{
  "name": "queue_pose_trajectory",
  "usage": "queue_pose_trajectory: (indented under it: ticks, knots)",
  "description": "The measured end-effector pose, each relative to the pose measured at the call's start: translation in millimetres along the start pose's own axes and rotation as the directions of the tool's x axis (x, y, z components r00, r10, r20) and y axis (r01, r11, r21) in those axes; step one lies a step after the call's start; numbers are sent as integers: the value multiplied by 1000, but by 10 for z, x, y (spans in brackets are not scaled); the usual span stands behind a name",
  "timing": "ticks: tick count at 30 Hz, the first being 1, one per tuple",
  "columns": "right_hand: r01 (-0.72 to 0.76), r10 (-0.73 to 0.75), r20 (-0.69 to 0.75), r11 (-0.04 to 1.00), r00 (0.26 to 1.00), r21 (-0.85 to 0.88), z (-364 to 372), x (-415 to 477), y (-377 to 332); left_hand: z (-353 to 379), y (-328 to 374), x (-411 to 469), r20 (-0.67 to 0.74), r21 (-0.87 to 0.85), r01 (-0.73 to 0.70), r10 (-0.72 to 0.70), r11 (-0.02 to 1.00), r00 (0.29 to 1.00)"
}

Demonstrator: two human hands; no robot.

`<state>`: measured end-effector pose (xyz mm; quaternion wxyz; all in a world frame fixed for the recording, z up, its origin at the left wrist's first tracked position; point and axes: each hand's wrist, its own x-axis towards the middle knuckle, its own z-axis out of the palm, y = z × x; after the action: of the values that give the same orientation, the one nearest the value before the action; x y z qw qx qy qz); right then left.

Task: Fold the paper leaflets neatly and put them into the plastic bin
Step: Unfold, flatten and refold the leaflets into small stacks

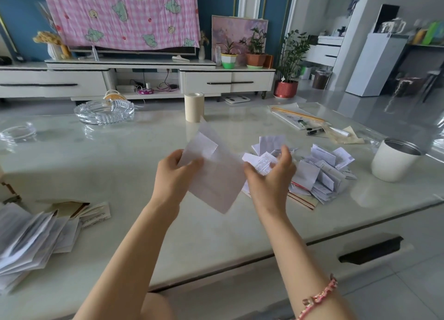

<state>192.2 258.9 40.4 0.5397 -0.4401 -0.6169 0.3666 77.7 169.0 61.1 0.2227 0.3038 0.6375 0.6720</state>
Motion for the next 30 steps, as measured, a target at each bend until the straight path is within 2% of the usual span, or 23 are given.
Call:
queue_pose_trajectory:
  ticks: [1, 2, 3, 5, 7, 10, 12, 14, 15, 19, 22, 24, 26, 28, 30]
  knots:
    - [115, -115, 18, 992, 993, -58, -23, 16, 2, -6, 9, -8, -4, 50, -44, 44, 998, 999]
    - [169, -164, 100, 985, 981, -40, -47, 28, -17, -7, 12, -10, 15, 87, -81, 80, 993, 997]
    - [161, -156, 225, 987, 962, -4, -63, 35, -33, -5, 23, -18, 50, 107, -107, 102, 989, 994]
    - [41, -56, 482, 998, 874, 43, -89, 24, -63, 18, 13, -32, 103, 144, -140, 126, 980, 987]
    - [-51, 12, 592, 998, 806, 48, -98, 7, -52, 62, -14, -38, 105, 175, -168, 151, 970, 983]
    - [-155, 76, 568, 984, 820, 93, -86, -21, -33, 92, -39, -33, 14, 132, -145, 144, 981, 989]
    - [-209, 93, 536, 965, 839, 160, -80, -10, -29, 70, -53, -12, 28, 69, -8, 6, 998, 1000]
    - [-257, 122, 518, 946, 847, 197, -82, -4, -27, 47, -63, -3, 94, -7, 157, -155, 988, 983]
    - [-267, 134, 508, 943, 851, 198, -86, -2, -24, 39, -72, -3, 127, -37, 198, -192, 979, 973]
    - [-274, 168, 510, 952, 843, 139, -121, 24, -16, 57, -69, -4, 90, 14, 114, -114, 993, 989]
    - [-323, 196, 541, 934, 818, 150, -180, 32, -24, 57, -63, -7, 42, -37, 172, -171, 984, 984]
    - [-275, 162, 531, 951, 832, 142, -219, 41, -29, 61, -46, 19, 93, -135, 319, -309, 938, 947]
    - [-181, 101, 537, 979, 838, 99, -236, 18, -37, 63, -42, 29, 200, -140, 446, -416, 884, 887]
    - [-117, 66, 572, 992, 817, 53, -241, -23, -60, 73, -57, 15, 268, -58, 471, -441, 880, 857]
    - [-103, 57, 601, 994, 797, 43, -232, -53, -86, 99, -76, -39, 296, 23, 398, -386, 917, 874]
